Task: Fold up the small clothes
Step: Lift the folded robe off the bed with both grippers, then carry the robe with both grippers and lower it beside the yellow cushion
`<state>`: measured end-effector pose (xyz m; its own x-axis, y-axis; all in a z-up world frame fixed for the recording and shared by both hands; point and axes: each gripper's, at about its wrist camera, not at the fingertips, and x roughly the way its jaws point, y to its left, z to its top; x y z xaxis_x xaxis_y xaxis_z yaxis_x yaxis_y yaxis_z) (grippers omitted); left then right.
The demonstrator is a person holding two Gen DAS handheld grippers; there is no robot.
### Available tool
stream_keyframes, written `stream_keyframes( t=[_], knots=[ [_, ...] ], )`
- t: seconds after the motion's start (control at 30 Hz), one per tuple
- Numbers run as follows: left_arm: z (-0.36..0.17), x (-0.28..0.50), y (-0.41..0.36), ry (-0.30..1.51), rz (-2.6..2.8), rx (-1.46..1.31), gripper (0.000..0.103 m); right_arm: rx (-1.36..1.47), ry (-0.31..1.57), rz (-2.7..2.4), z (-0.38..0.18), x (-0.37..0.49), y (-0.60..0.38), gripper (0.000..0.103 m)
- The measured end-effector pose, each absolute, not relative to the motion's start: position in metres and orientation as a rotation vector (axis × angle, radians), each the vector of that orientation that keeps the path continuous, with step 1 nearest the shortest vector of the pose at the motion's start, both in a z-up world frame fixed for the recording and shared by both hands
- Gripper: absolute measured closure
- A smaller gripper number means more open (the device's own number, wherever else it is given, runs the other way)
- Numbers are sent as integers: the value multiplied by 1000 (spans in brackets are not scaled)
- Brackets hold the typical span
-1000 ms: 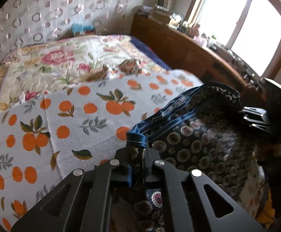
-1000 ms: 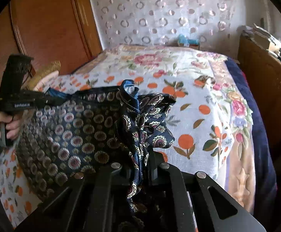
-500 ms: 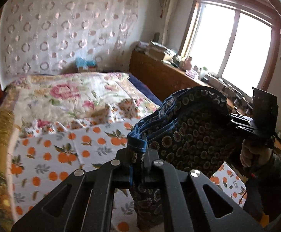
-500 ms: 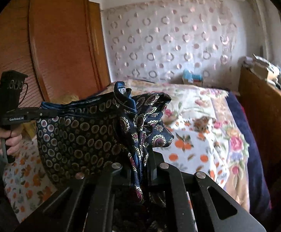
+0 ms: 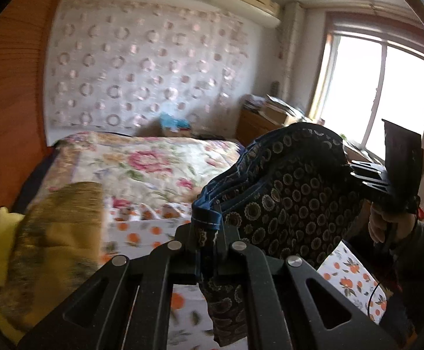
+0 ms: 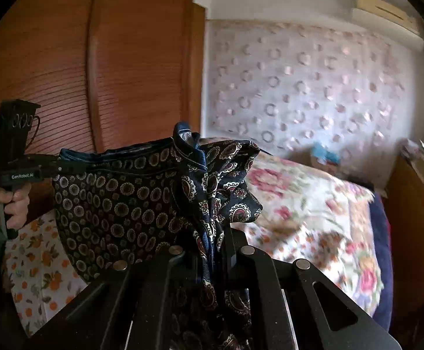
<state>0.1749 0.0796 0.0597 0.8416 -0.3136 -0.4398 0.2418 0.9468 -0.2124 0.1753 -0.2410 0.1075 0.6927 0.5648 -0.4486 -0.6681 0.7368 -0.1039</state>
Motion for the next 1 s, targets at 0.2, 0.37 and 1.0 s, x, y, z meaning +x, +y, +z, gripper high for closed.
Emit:
stream_keyframes(
  t=[0.2, 0.37, 1.0],
  knots=[
    [61, 148, 147, 432, -155, -217, 98, -399, 358, 842, 134, 208, -168, 95],
    [54, 132, 190, 408, -41, -257, 98, -495, 353, 951, 150, 243, -106, 94],
    [-54, 140, 271, 600, 217, -321, 98, -559, 471, 966, 98, 361, 81, 45]
  ],
)
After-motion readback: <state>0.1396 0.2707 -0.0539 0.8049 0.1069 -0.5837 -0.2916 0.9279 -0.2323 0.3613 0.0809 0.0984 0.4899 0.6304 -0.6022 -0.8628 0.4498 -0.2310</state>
